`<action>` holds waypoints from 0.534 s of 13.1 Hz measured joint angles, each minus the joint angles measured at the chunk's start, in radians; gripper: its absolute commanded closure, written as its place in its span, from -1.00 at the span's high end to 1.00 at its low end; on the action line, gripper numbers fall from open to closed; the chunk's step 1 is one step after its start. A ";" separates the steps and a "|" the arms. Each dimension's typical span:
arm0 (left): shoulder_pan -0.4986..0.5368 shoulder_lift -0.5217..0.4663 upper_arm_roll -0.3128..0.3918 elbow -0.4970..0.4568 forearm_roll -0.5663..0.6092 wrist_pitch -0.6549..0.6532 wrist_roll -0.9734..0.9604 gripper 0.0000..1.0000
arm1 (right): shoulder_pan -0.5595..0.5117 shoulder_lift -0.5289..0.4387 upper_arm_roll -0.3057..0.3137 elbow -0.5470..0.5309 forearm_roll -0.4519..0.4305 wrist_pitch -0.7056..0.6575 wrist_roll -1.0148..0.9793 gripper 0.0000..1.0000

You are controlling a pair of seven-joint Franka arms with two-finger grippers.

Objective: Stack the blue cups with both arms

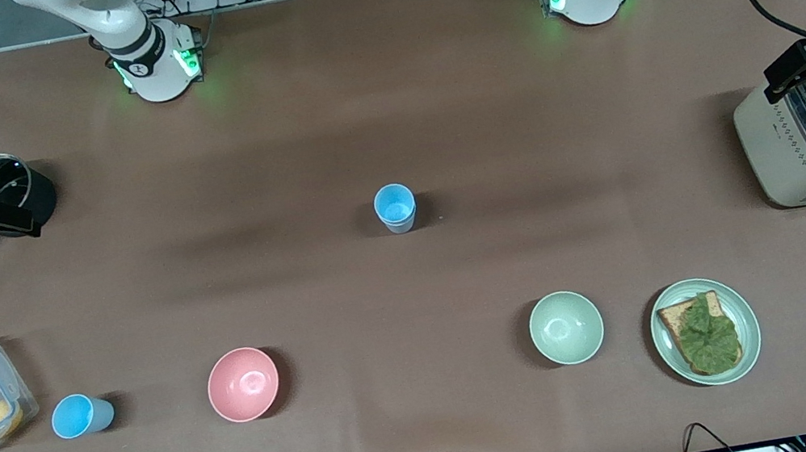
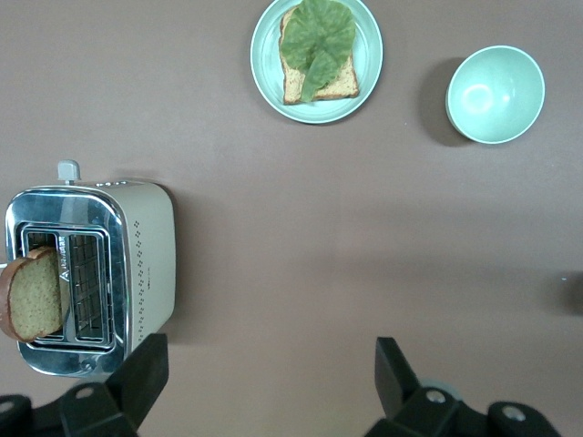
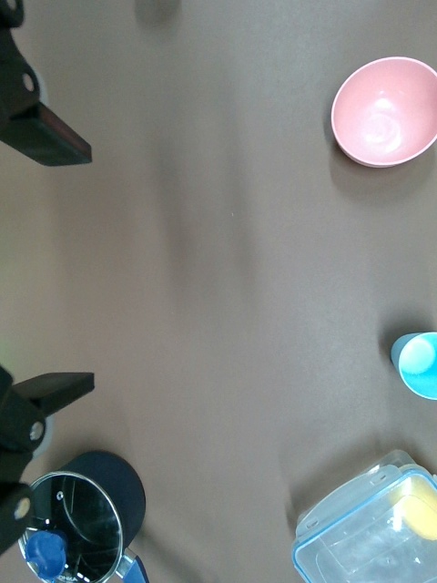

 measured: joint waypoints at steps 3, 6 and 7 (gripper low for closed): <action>0.000 0.000 0.000 0.005 -0.013 0.000 0.000 1.00 | 0.000 0.000 0.000 0.000 0.000 -0.002 0.000 1.00; 0.000 0.000 -0.001 0.006 -0.014 0.000 0.000 1.00 | 0.000 0.000 -0.001 0.000 0.000 -0.002 0.000 1.00; 0.000 0.000 -0.001 0.006 -0.014 0.000 0.000 1.00 | 0.000 0.000 -0.002 0.000 0.000 -0.002 0.000 1.00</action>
